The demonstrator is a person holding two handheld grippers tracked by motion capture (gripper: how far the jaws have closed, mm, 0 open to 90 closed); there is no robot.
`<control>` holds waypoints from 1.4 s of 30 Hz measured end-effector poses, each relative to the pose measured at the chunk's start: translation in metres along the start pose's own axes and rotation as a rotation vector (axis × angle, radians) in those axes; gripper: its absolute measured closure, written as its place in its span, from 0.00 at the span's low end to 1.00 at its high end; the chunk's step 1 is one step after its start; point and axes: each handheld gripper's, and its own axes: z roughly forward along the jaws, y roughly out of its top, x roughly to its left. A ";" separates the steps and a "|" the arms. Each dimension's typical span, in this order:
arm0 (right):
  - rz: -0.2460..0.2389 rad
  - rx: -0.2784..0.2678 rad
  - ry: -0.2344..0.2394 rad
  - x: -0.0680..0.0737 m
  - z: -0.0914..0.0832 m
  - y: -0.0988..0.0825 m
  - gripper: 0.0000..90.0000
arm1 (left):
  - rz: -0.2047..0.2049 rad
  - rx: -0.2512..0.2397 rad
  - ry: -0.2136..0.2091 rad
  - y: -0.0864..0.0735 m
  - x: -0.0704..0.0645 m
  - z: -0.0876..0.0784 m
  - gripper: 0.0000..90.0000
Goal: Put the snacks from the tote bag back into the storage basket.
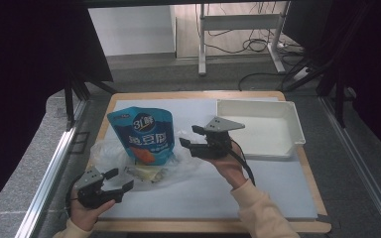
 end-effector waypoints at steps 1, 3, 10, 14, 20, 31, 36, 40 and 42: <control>-0.005 0.003 0.001 0.001 0.002 0.002 0.41 | 0.003 0.001 0.000 0.000 0.000 0.000 0.26; -0.017 0.005 -0.001 0.002 0.006 0.006 0.42 | 0.007 0.004 -0.001 0.000 -0.001 0.001 0.26; -0.031 0.019 0.015 0.005 0.026 0.018 0.42 | 0.007 0.009 -0.003 0.000 -0.002 0.001 0.26; -0.034 0.020 0.027 0.006 0.037 0.027 0.46 | 0.007 0.008 -0.005 0.000 -0.003 0.002 0.26; -0.044 0.017 0.039 0.010 0.050 0.041 0.52 | 0.009 0.010 -0.008 -0.001 -0.003 0.002 0.26; -0.032 0.015 0.076 0.008 0.066 0.050 0.66 | 0.009 0.007 -0.009 0.000 -0.004 0.001 0.26; -0.036 0.017 0.098 0.008 0.071 0.054 0.76 | 0.008 0.010 -0.009 0.000 -0.003 0.002 0.26; -0.043 0.020 0.101 0.004 0.072 0.054 0.85 | 0.010 0.010 -0.008 0.000 -0.003 0.003 0.26; -0.040 0.022 0.115 0.002 0.071 0.053 0.88 | 0.010 0.011 -0.007 0.000 -0.004 0.003 0.26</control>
